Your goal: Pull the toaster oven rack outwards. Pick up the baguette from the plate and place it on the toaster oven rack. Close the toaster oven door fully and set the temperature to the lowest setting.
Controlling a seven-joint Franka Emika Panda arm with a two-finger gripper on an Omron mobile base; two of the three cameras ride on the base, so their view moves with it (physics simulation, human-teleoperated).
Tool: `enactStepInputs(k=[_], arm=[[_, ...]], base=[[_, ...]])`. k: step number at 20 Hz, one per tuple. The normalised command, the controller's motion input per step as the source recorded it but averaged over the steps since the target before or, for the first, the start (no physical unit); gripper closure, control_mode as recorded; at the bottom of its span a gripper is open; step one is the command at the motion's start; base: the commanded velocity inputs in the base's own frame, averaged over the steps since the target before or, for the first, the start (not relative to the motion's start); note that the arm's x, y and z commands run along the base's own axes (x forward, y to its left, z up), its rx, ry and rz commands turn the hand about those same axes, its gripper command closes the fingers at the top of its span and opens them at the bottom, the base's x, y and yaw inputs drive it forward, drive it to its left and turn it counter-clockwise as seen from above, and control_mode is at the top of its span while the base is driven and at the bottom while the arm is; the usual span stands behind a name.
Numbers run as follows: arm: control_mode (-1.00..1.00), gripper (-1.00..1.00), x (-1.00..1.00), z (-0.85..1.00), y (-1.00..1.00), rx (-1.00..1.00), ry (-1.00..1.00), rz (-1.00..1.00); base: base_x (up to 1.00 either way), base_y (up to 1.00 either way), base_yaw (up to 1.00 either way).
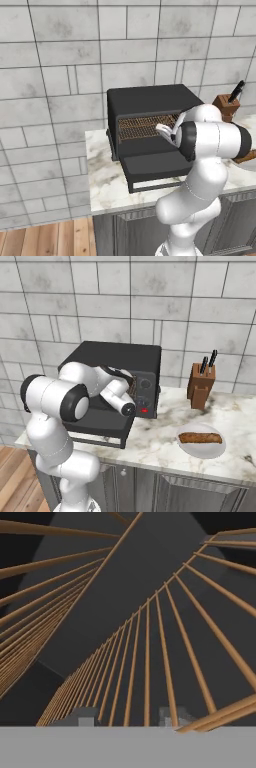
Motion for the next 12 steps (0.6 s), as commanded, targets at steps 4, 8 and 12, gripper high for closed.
enactStepInputs(k=[4,8,12], arm=[[-1.00,1.00,0.16,-0.04,0.00,0.00,0.01,0.02],[-1.00,1.00,-0.04,0.00,0.00,0.00,0.00,0.00],[-1.00,1.00,-0.61,-0.22,0.04,-0.06,0.24,0.00]], base=[[0.00,0.00,0.00],[0.00,0.00,0.00],[0.00,0.00,0.00]])
